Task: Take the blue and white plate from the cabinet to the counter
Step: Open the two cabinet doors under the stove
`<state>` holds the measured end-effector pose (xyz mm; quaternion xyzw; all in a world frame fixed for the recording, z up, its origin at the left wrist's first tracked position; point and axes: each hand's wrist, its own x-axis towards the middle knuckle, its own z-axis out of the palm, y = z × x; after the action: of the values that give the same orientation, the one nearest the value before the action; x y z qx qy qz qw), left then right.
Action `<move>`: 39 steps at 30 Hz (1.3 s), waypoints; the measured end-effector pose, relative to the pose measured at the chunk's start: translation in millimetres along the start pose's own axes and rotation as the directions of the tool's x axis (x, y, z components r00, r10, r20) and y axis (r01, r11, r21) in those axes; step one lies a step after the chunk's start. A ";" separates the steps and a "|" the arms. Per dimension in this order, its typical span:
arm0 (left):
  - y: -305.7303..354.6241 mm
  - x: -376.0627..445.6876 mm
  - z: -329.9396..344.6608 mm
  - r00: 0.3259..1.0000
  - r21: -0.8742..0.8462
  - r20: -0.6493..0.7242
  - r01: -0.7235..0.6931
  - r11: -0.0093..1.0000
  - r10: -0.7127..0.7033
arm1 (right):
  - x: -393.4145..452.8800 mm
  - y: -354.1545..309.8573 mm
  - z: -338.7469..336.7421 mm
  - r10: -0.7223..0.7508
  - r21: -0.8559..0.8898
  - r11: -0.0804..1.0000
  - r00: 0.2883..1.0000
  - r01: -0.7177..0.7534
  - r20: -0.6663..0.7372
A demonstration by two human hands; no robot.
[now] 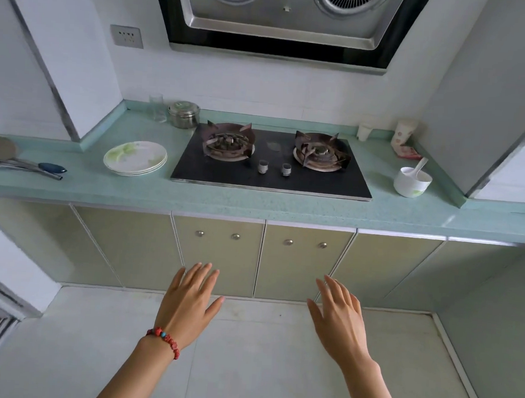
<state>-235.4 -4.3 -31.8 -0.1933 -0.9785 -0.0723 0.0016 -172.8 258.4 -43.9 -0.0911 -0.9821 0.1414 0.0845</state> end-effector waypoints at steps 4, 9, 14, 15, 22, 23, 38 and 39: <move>-10.6 40.4 7.8 0.997 -0.028 0.070 0.024 0.999 -0.022 | 34.6 -1.7 17.5 0.025 -0.003 1.000 1.000 -0.025 0.019; -14.6 88.5 34.4 0.989 -0.051 0.130 0.070 0.996 -0.063 | 83.0 6.2 42.8 0.020 0.022 1.000 0.998 -0.021 0.055; -6.0 139.2 66.6 0.978 -0.074 0.166 0.142 0.987 -0.129 | 139.2 24.6 77.3 -0.037 0.092 0.995 0.990 0.024 0.135; -3.6 149.4 72.7 0.975 -0.082 0.169 0.156 0.984 -0.141 | 149.8 28.2 84.3 -0.038 0.106 0.994 0.987 0.021 0.157; 7.4 213.7 113.6 0.974 -0.123 0.188 0.150 0.981 -0.126 | 204.3 39.7 136.6 -0.036 0.177 0.984 0.960 -0.014 0.276; 7.3 221.1 120.7 0.974 -0.129 0.193 0.146 0.981 -0.119 | 209.2 39.8 144.4 -0.030 0.188 0.982 0.958 -0.025 0.286; 15.5 334.2 236.8 0.788 -0.895 0.356 0.442 0.059 -0.503 | 305.6 14.4 263.9 0.501 0.808 -0.135 0.664 -0.573 0.555; 17.8 340.7 240.2 0.763 -0.905 0.396 0.420 -0.075 -0.511 | 311.5 14.1 268.1 0.481 0.802 -0.240 0.651 -0.547 0.587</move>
<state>-537.9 174.9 -256.3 0.2056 -0.6838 -0.6907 -0.1144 -523.8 264.5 -258.0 -0.4061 -0.4746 0.7804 0.0298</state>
